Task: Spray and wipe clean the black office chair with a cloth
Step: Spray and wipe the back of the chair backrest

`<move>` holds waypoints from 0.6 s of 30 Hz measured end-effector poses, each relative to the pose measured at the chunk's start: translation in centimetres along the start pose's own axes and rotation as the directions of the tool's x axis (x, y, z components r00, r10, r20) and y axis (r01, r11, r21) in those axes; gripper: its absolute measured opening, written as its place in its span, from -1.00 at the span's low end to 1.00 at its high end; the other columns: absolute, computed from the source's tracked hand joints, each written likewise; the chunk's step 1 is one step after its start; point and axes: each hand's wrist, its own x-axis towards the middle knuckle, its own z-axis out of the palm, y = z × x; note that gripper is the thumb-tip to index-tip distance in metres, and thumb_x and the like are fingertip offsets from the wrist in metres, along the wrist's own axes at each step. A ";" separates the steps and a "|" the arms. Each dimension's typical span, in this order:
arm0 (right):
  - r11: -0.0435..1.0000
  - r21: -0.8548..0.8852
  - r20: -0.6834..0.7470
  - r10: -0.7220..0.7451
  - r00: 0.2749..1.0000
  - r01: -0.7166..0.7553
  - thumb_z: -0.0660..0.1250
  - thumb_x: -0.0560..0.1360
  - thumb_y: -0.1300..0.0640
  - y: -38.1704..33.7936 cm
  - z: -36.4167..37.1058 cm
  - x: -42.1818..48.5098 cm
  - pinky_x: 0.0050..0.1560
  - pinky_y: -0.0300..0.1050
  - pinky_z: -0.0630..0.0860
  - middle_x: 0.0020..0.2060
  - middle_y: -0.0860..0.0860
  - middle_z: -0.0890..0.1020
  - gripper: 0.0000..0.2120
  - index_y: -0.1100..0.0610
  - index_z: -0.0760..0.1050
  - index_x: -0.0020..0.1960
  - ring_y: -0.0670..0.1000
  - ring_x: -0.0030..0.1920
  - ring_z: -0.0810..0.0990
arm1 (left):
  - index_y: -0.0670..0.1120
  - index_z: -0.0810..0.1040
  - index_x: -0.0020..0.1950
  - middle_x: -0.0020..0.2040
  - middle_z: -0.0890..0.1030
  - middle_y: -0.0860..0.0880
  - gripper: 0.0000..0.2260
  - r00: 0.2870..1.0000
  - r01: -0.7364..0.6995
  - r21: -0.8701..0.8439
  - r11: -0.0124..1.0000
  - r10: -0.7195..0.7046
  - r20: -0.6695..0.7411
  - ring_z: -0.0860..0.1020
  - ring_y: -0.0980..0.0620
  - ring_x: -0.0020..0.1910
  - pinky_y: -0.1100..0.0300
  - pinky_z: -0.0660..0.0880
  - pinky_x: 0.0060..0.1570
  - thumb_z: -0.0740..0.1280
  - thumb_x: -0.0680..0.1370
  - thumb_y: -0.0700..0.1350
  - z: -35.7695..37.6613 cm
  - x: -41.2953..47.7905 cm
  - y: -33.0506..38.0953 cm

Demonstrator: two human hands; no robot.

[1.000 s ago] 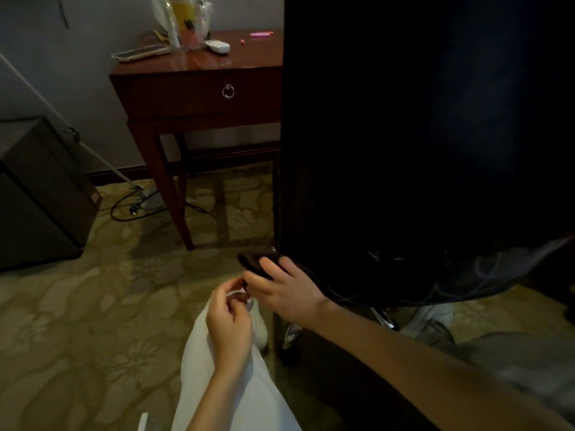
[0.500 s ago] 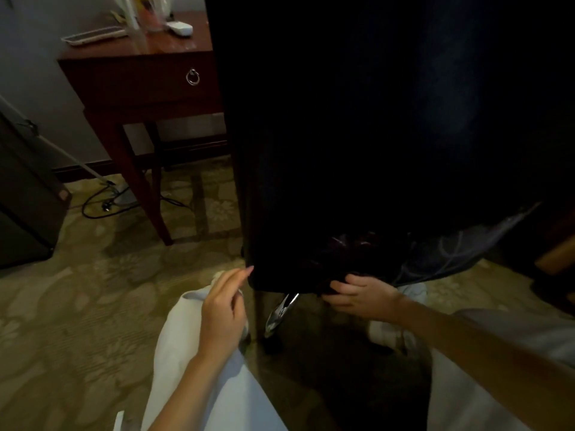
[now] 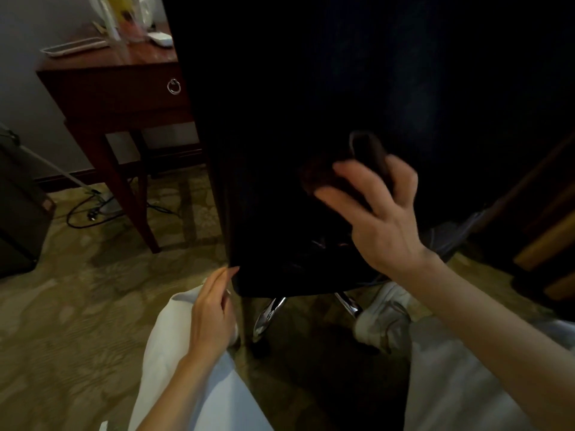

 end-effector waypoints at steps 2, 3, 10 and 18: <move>0.994 0.009 -0.050 0.106 0.993 -0.105 0.10 0.63 0.19 -0.8 1.9 0.9 0.10 0.16 0.42 0.22 0.03 0.36 -0.77 -0.01 0.43 0.19 0.18 0.21 0.22 | -0.11 0.47 0.30 0.22 0.53 -0.16 -0.56 1.000 -0.018 0.078 0.997 0.019 -0.011 0.53 -0.19 0.16 0.07 0.47 0.14 0.20 0.49 -0.44 -0.1 0.0 0.6; 0.992 0.006 -0.037 0.126 0.991 -0.126 0.05 0.63 0.19 -1.2 3.0 0.1 0.12 0.17 0.38 0.23 0.04 0.35 -0.75 -0.01 0.41 0.21 0.19 0.21 0.22 | -0.11 0.46 0.31 0.23 0.52 -0.12 -0.56 0.999 -0.025 0.066 0.997 0.027 -0.026 0.53 -0.17 0.16 0.06 0.48 0.15 0.19 0.49 -0.44 -0.1 0.1 0.7; 0.923 0.082 0.785 -0.292 0.546 0.376 0.57 0.09 0.01 -5.3 7.3 -16.0 0.12 0.04 0.25 0.22 -0.11 0.54 -0.34 -0.13 0.55 0.19 0.09 0.20 0.33 | -0.10 0.38 0.39 0.34 0.30 0.14 -0.53 1.000 0.004 0.063 0.998 -0.002 -0.023 0.55 -0.05 0.11 0.23 0.50 0.06 0.18 0.52 -0.42 -0.3 0.0 0.2; 0.988 0.012 0.435 -0.142 0.889 0.152 0.28 0.39 0.20 -6.1 6.1 -9.5 0.18 0.09 0.29 0.27 0.02 0.31 -0.53 0.01 0.33 0.28 0.19 0.21 0.29 | -0.16 0.33 0.42 0.38 0.31 -0.01 -0.49 0.997 0.068 0.015 0.998 -0.068 -0.033 0.42 0.43 0.12 0.57 0.37 -0.04 0.18 0.50 -0.47 -0.7 0.7 0.8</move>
